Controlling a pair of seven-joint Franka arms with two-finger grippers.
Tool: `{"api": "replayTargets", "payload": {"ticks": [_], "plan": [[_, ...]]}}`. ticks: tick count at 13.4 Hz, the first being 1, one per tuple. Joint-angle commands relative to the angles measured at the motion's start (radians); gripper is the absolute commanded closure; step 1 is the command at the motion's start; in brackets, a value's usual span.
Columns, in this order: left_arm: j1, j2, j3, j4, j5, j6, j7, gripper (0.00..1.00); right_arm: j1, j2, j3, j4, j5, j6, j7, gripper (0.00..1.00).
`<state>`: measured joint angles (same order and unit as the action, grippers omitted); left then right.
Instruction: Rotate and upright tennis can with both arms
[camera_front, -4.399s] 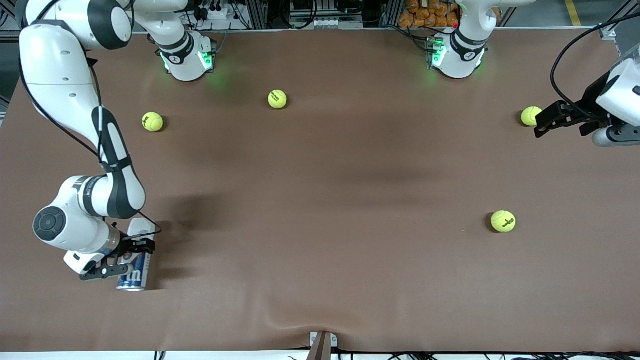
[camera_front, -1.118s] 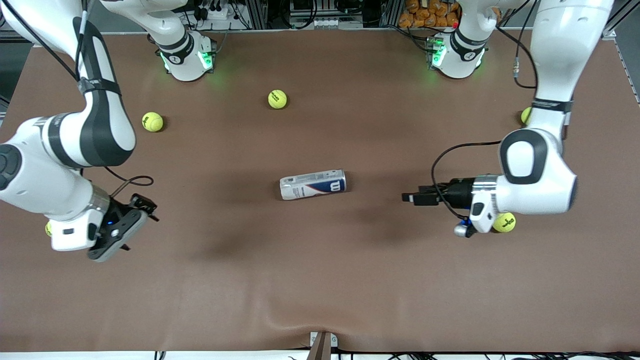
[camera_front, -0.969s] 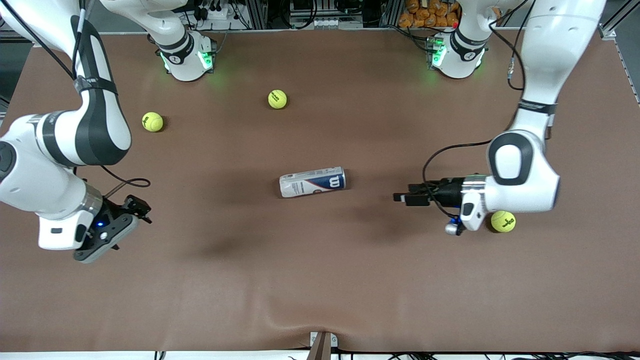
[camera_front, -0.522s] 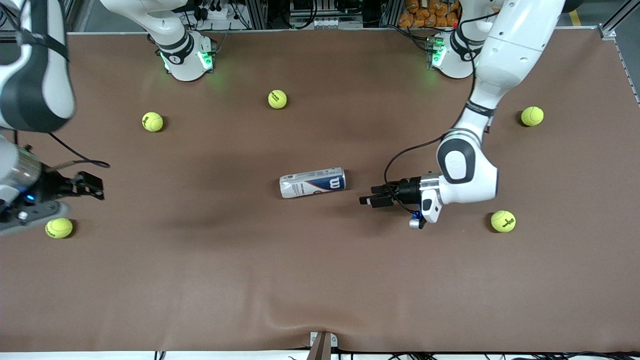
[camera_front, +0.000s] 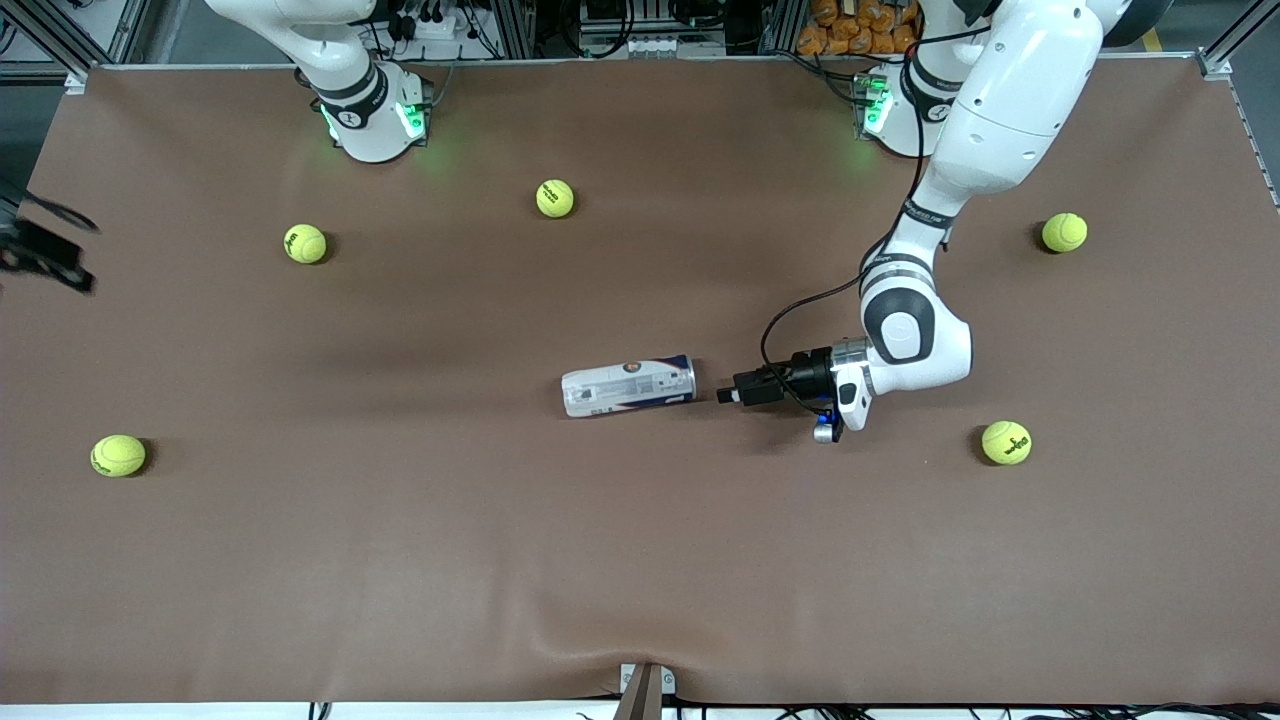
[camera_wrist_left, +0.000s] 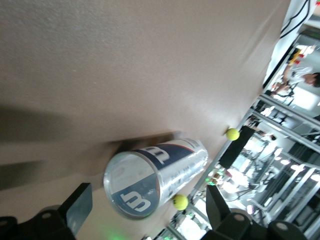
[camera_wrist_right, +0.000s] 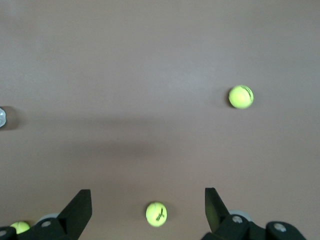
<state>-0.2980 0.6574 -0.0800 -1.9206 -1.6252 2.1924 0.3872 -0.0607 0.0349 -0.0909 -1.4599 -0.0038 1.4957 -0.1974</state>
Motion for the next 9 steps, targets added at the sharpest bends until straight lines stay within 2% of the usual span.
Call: {"api": "replayTargets", "payload": {"ticks": [1, 5, 7, 9], "plan": [[-0.006, 0.019, -0.017, -0.008, -0.132, 0.009, 0.099, 0.0, -0.03, -0.038, 0.036, -0.039, -0.004, -0.023, 0.053, 0.0], [-0.01, 0.041, -0.043, 0.002, -0.254, 0.009, 0.171, 0.0, -0.007, -0.046, 0.04, -0.056, -0.002, -0.046, 0.119, 0.0], [-0.01, 0.041, -0.046, -0.002, -0.271, 0.009, 0.173, 0.0, -0.016, -0.053, 0.068, -0.106, -0.002, -0.031, 0.119, 0.0], [-0.01, 0.047, -0.049, -0.002, -0.278, 0.009, 0.173, 0.0, -0.014, -0.053, 0.076, -0.109, -0.002, -0.032, 0.118, 0.0]]}}
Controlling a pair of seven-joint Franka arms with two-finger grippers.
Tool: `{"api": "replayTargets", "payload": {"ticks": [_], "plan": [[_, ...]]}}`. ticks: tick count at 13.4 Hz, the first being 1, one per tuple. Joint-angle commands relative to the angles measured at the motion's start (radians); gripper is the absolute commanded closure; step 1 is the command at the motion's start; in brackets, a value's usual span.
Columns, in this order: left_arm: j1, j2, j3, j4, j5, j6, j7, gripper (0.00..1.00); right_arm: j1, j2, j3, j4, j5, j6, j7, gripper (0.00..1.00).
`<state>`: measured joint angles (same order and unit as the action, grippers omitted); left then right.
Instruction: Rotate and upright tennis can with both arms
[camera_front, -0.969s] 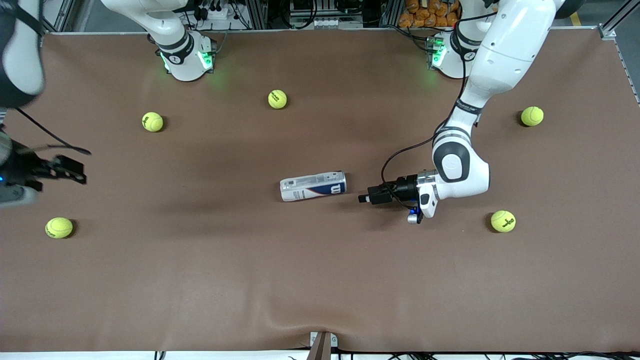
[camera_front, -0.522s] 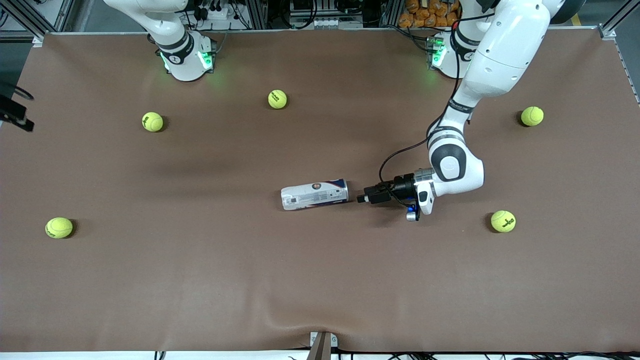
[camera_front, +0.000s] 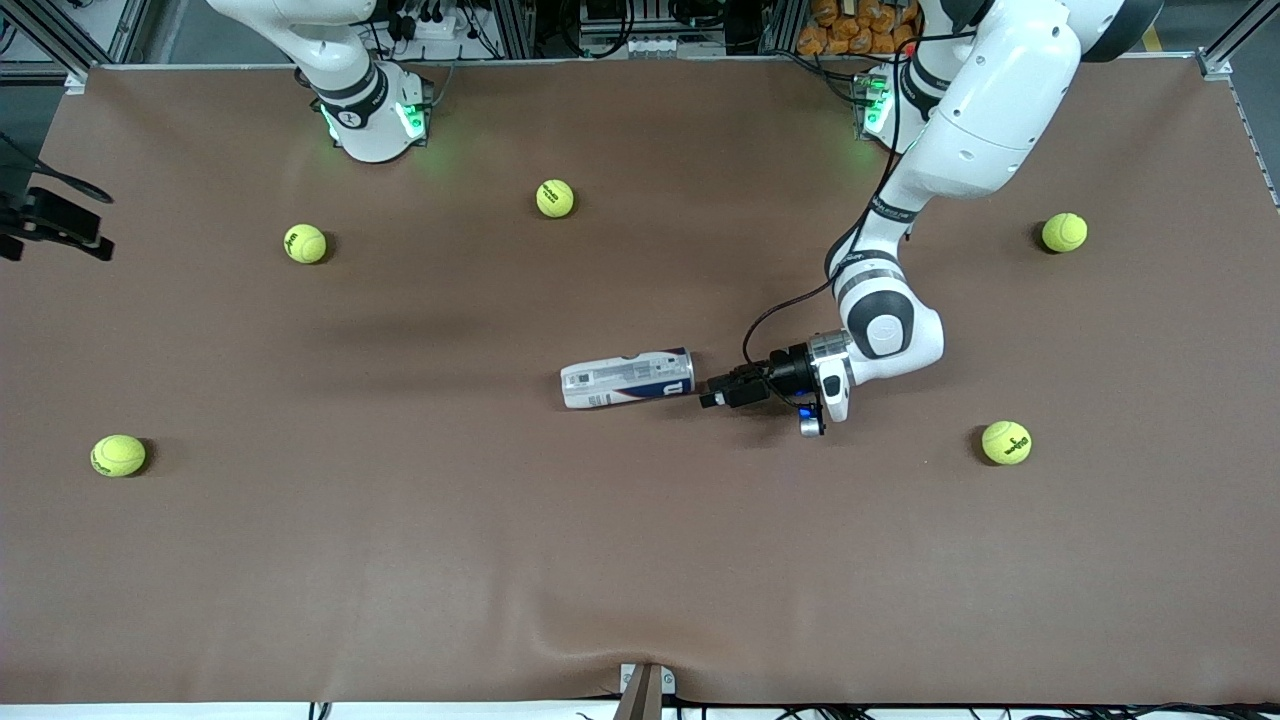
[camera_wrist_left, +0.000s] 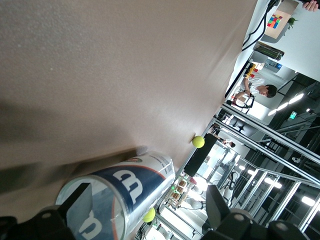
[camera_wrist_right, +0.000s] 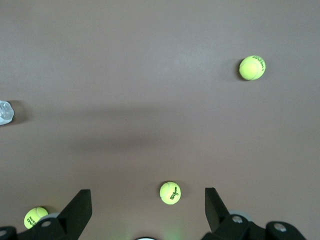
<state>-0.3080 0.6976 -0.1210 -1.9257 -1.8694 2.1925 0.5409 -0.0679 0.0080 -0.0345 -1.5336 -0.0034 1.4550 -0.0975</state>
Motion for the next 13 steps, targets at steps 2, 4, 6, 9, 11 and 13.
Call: {"api": "replayTargets", "payload": {"ticks": [2, 4, 6, 9, 11, 13], "plan": [[-0.017, 0.008, -0.008, 0.004, -0.065, 0.009, 0.019, 0.0, -0.006, -0.028, 0.044, -0.028, -0.003, 0.01, 0.016, 0.0], [-0.028, 0.01, -0.008, 0.005, -0.083, 0.009, 0.019, 0.0, -0.001, -0.033, 0.054, -0.025, 0.0, 0.007, 0.007, 0.0], [-0.029, 0.01, -0.006, 0.007, -0.086, 0.009, 0.019, 0.0, 0.003, -0.034, 0.053, -0.022, 0.009, -0.005, 0.009, 0.0], [-0.037, 0.017, -0.008, 0.01, -0.086, 0.009, 0.019, 0.0, 0.005, -0.034, 0.056, -0.016, 0.025, -0.033, 0.009, 0.0], [-0.045, 0.023, -0.008, 0.014, -0.086, 0.009, 0.017, 0.02, 0.016, -0.036, 0.048, -0.016, 0.025, -0.036, 0.009, 0.0], [-0.049, 0.023, -0.008, 0.014, -0.086, 0.009, 0.017, 0.06, 0.026, -0.036, 0.035, -0.016, 0.025, -0.036, 0.01, 0.0]]}}
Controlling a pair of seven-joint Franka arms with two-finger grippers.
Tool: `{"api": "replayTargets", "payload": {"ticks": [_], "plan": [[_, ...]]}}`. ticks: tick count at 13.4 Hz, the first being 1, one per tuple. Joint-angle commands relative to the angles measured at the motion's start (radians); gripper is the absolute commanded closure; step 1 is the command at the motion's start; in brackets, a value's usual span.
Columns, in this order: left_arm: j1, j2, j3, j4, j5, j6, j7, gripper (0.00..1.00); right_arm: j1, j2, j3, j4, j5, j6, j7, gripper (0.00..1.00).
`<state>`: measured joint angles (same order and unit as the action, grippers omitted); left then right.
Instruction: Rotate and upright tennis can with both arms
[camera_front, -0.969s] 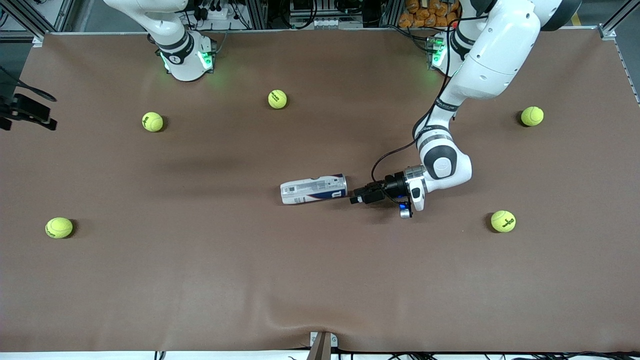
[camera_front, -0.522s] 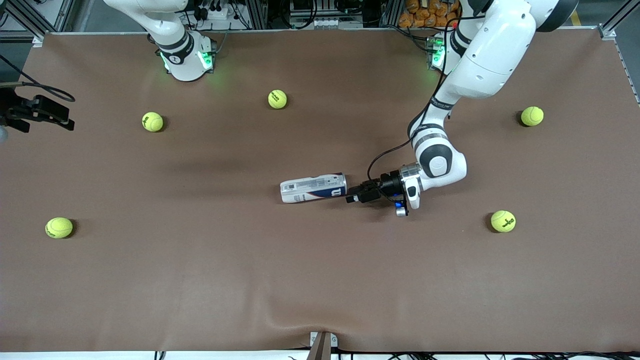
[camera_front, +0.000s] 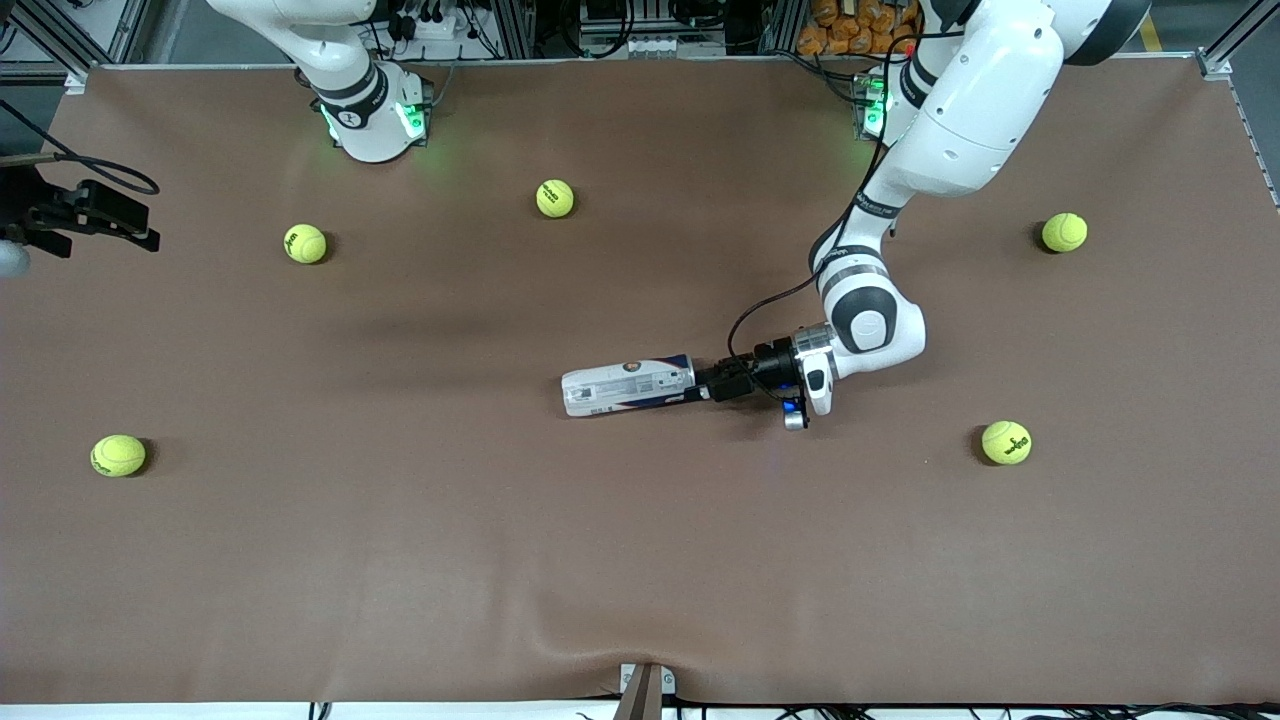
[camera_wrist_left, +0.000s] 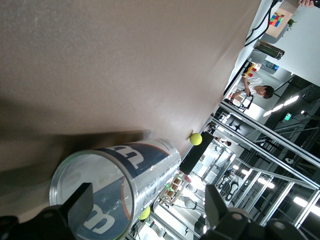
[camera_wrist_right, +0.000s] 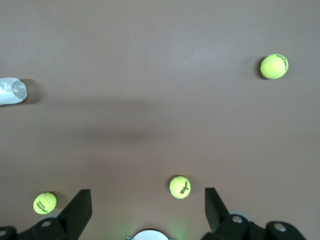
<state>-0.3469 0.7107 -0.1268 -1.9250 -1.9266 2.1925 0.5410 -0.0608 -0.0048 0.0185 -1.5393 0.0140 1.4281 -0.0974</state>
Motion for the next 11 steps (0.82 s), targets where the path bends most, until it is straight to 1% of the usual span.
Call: {"api": "replayTargets", "payload": {"ticks": [1, 4, 5, 7, 11], "plan": [[-0.012, 0.01, -0.002, 0.015, -0.029, 0.009, 0.016, 0.12, 0.024, -0.023, -0.029, -0.01, 0.007, -0.008, 0.018, 0.0], [-0.023, 0.032, -0.002, 0.05, -0.031, 0.009, 0.007, 0.45, 0.029, -0.024, -0.054, -0.007, 0.009, -0.006, 0.065, 0.0], [-0.027, 0.038, -0.002, 0.061, -0.031, 0.009, 0.005, 0.59, 0.027, -0.023, -0.057, -0.004, 0.009, -0.005, 0.092, 0.0], [-0.027, 0.039, -0.002, 0.08, -0.031, 0.009, -0.002, 1.0, 0.016, -0.023, -0.055, 0.004, 0.021, -0.002, 0.125, 0.0], [-0.037, 0.032, 0.001, 0.133, -0.009, 0.009, -0.05, 1.0, 0.013, -0.018, -0.054, 0.033, 0.024, -0.003, 0.125, 0.0]]}}
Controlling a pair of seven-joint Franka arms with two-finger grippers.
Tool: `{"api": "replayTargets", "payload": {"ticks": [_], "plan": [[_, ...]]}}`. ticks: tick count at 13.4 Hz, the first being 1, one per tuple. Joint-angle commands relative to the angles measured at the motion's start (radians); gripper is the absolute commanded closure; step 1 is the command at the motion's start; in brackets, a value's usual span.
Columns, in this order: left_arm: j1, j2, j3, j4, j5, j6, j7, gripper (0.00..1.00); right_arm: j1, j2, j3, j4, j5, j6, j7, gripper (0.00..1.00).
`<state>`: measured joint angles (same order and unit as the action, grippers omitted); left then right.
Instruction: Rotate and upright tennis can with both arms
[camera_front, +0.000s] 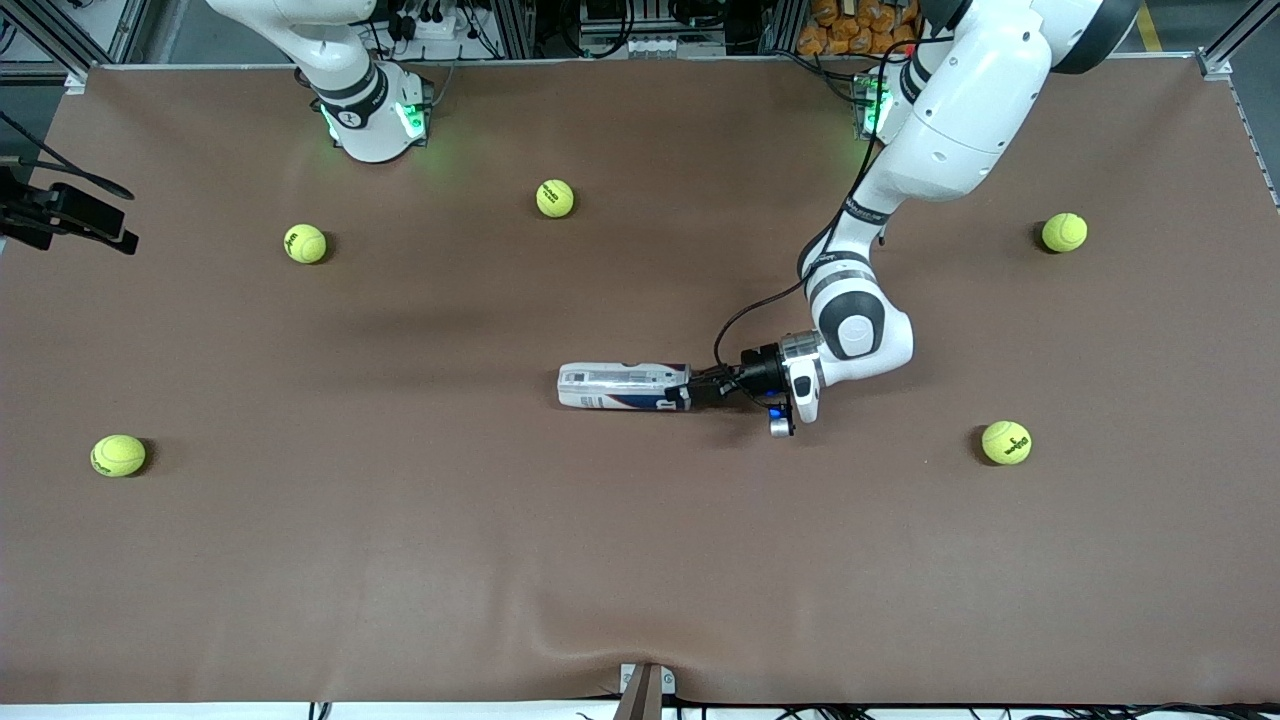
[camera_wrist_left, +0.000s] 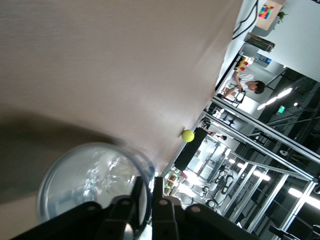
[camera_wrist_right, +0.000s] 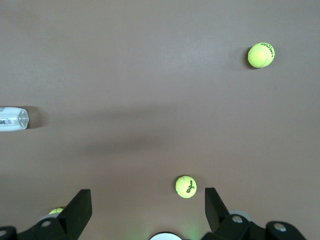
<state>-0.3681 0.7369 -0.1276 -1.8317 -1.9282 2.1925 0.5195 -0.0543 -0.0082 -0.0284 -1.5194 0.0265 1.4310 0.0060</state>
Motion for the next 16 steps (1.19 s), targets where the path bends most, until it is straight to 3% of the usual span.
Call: {"api": "replayTargets", "payload": {"ticks": [1, 5, 10, 16], "plan": [[-0.018, 0.003, 0.003, 0.054, 0.012, 0.01, -0.041, 1.0, -0.001, -0.015, -0.007, 0.016, 0.01, -0.006, 0.02, 0.0], [0.015, -0.072, 0.009, 0.15, 0.357, 0.009, -0.367, 1.0, 0.001, -0.003, -0.004, 0.068, 0.018, -0.006, 0.015, 0.0], [0.015, -0.154, 0.011, 0.23, 0.59, 0.007, -0.603, 1.0, -0.006, -0.004, -0.007, 0.07, 0.02, -0.009, 0.012, 0.0], [-0.015, -0.195, -0.001, 0.331, 0.987, 0.001, -0.945, 1.0, 0.005, -0.007, 0.002, 0.077, 0.02, -0.014, 0.009, 0.0]]}}
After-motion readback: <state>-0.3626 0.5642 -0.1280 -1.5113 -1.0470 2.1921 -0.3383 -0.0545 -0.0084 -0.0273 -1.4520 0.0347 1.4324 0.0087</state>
